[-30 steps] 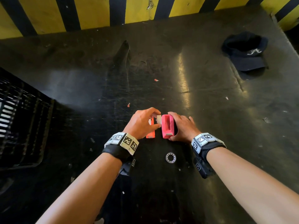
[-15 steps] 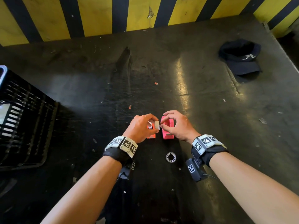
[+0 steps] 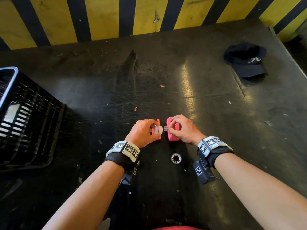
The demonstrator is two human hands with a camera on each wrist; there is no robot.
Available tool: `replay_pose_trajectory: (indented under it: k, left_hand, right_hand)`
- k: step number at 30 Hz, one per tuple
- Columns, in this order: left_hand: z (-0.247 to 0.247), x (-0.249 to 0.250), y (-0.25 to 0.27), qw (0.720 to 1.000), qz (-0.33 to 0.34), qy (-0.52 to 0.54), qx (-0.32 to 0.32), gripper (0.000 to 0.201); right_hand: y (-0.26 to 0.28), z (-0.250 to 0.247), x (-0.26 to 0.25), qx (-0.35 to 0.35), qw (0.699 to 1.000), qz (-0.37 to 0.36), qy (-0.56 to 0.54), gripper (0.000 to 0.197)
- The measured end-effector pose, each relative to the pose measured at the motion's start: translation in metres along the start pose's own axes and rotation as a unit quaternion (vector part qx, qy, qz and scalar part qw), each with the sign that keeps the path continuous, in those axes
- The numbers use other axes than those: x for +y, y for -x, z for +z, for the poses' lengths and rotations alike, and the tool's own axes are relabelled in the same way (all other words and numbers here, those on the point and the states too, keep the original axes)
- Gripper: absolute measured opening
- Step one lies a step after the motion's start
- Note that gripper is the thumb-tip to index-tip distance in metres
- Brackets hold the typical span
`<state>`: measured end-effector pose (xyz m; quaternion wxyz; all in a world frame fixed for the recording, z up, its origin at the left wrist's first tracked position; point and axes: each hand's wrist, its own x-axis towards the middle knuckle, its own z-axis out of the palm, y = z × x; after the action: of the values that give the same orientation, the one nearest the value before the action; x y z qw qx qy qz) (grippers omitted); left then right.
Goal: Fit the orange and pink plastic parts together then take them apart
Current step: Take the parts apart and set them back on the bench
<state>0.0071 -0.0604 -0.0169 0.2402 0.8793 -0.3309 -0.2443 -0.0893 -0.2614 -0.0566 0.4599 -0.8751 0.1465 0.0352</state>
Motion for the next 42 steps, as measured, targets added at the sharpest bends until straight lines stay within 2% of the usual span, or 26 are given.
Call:
replay_pose_trajectory:
  k: [4,7,8,11,13,17,19,21,26,29,31,32,34,36,42]
  left_hand:
    - [0.019,-0.01,0.022,0.993,-0.04,-0.082,-0.074,0.039]
    - [0.046,-0.018,0.04,0.978,-0.07,-0.156,-0.123,0.04]
    - [0.053,-0.021,0.045,0.973,-0.078,-0.171,-0.131,0.04]
    - [0.068,-0.024,0.055,0.964,-0.095,-0.204,-0.141,0.041]
    - [0.074,-0.023,0.059,0.961,-0.096,-0.223,-0.131,0.052]
    - [0.082,-0.005,0.052,0.968,-0.026,-0.23,-0.1,0.064]
    - [0.088,0.01,0.043,0.968,0.029,-0.222,-0.112,0.065]
    - [0.096,0.023,0.035,0.963,0.068,-0.227,-0.129,0.066]
    - [0.117,0.04,0.025,0.959,0.084,-0.232,-0.143,0.052]
    - [0.12,0.038,0.026,0.978,0.061,-0.157,-0.119,0.043]
    - [0.112,0.035,0.029,0.996,0.016,-0.026,-0.081,0.035]
    - [0.105,0.036,0.029,0.996,-0.015,0.06,-0.069,0.032]
    - [0.087,0.041,0.029,0.973,-0.068,0.207,-0.076,0.023]
    - [0.069,0.045,0.03,0.947,-0.089,0.297,-0.082,0.021]
    - [0.04,0.044,0.036,0.917,-0.093,0.38,-0.073,0.03]
  right_hand:
    - [0.009,-0.005,0.011,-0.011,0.999,0.024,0.029,0.01]
    - [0.02,-0.005,0.012,-0.022,0.998,0.045,0.023,0.029]
    - [0.024,-0.004,0.012,-0.023,0.998,0.047,0.025,0.03]
    - [0.034,-0.001,0.013,-0.027,0.998,0.044,0.029,0.015]
    - [0.04,0.0,0.013,-0.029,0.998,0.044,0.033,0.01]
    - [0.056,-0.003,0.018,-0.018,0.998,0.059,0.022,0.016]
    - [0.064,-0.007,0.021,-0.01,0.998,0.066,0.024,0.018]
    - [0.072,-0.012,0.024,-0.002,0.998,0.065,0.02,0.012]
    - [0.092,-0.024,0.041,0.024,0.996,0.085,0.011,0.011]
    - [0.102,-0.025,0.052,0.013,0.996,0.094,0.004,0.013]
    - [0.107,-0.027,0.054,0.006,0.995,0.095,-0.006,0.01]
    - [0.108,-0.028,0.054,0.003,0.995,0.095,-0.008,0.009]
    - [0.109,-0.03,0.052,0.001,0.996,0.088,-0.013,0.007]
    - [0.105,-0.032,0.042,-0.007,0.997,0.073,-0.016,0.007]
    - [0.086,-0.031,0.006,-0.035,0.999,0.028,-0.026,0.004]
